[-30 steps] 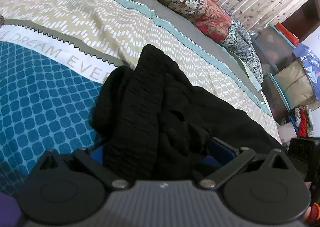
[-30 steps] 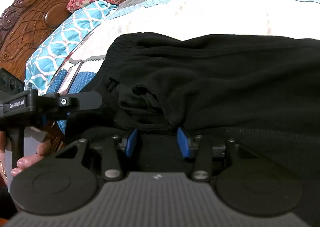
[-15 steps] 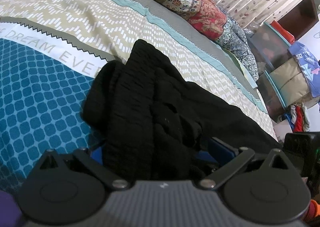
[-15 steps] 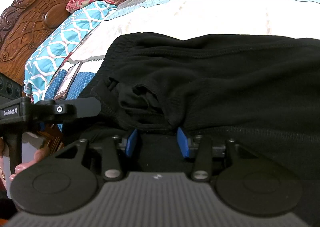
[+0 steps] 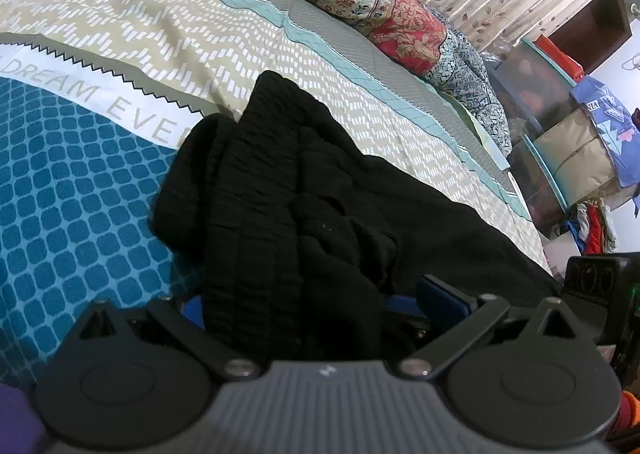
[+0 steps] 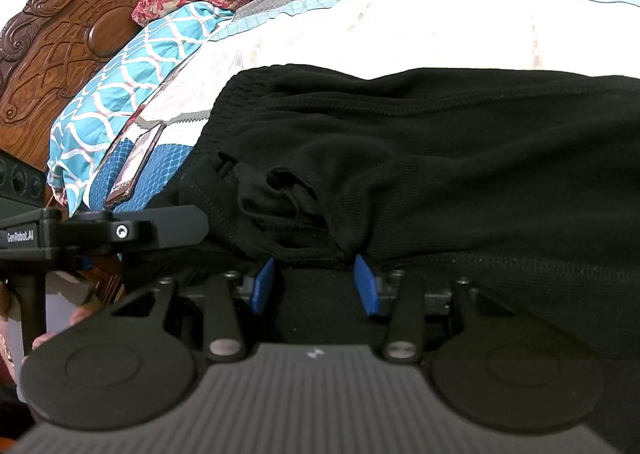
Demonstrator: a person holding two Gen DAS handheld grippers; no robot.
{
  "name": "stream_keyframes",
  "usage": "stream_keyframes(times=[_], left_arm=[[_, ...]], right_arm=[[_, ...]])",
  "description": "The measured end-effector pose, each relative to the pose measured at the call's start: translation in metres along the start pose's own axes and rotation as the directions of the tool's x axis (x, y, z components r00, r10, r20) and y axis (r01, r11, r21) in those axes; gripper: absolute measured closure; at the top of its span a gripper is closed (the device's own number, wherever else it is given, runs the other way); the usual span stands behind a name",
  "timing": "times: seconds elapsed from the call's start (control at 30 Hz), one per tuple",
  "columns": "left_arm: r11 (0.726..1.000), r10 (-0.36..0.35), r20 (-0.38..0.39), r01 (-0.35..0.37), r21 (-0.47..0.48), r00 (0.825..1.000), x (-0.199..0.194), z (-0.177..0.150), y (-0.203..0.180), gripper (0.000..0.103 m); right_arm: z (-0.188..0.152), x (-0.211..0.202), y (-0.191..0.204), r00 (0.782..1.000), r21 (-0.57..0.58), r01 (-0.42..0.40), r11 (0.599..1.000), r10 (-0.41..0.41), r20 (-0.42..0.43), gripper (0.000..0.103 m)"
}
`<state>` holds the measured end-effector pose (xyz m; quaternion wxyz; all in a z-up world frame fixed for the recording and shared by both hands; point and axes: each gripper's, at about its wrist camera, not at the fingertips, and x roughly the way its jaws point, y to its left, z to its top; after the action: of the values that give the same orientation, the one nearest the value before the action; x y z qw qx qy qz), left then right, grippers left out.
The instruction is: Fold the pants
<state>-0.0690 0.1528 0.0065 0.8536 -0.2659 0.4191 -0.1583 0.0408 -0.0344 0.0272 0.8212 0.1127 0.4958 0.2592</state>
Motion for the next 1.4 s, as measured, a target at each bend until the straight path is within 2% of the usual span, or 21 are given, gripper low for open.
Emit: stream_keyframes(times=[0.5, 0.53, 0.6, 0.63, 0.67, 0.73, 0.93, 1.4], left_arm=[[0.999, 0.025, -0.007, -0.025, 0.046, 1.000, 0.005, -0.002, -0.004, 0.001], [0.998, 0.031, -0.004, -0.031, 0.051, 1.000, 0.005, -0.002, -0.005, 0.004], [0.995, 0.066, 0.011, -0.066, 0.072, 0.998, 0.005, -0.001, -0.006, 0.021], [0.993, 0.087, 0.017, -0.088, 0.076, 0.996, 0.005, -0.001, -0.005, 0.040], [0.993, 0.095, 0.018, -0.096, 0.071, 0.995, 0.004, -0.001, -0.003, 0.048], [0.996, 0.077, 0.015, -0.077, 0.042, 0.997, 0.003, 0.000, 0.004, 0.051], [0.991, 0.117, 0.027, -0.118, 0.065, 0.993, 0.005, -0.002, 0.000, 0.052], [0.991, 0.117, 0.022, -0.118, 0.059, 0.993, 0.006, 0.000, 0.002, 0.052]], right_arm=[[0.000, 0.003, 0.003, 1.000, -0.004, 0.007, 1.000, -0.007, 0.003, 0.055], [0.000, 0.004, 0.003, 1.000, -0.005, 0.009, 1.000, -0.009, 0.003, 0.055], [0.000, 0.006, 0.005, 1.000, -0.018, 0.013, 1.000, -0.013, 0.002, 0.055], [0.001, 0.008, 0.009, 1.000, -0.028, 0.019, 0.999, -0.019, 0.003, 0.054], [0.001, 0.011, 0.013, 1.000, -0.044, 0.026, 0.999, -0.026, 0.004, 0.054], [0.002, 0.016, 0.020, 0.999, -0.086, 0.042, 0.995, -0.042, 0.007, 0.052], [0.005, 0.020, 0.021, 0.999, -0.113, 0.052, 0.992, -0.051, 0.007, 0.050], [0.004, 0.015, 0.021, 0.999, -0.080, 0.041, 0.996, -0.040, 0.009, 0.050]])
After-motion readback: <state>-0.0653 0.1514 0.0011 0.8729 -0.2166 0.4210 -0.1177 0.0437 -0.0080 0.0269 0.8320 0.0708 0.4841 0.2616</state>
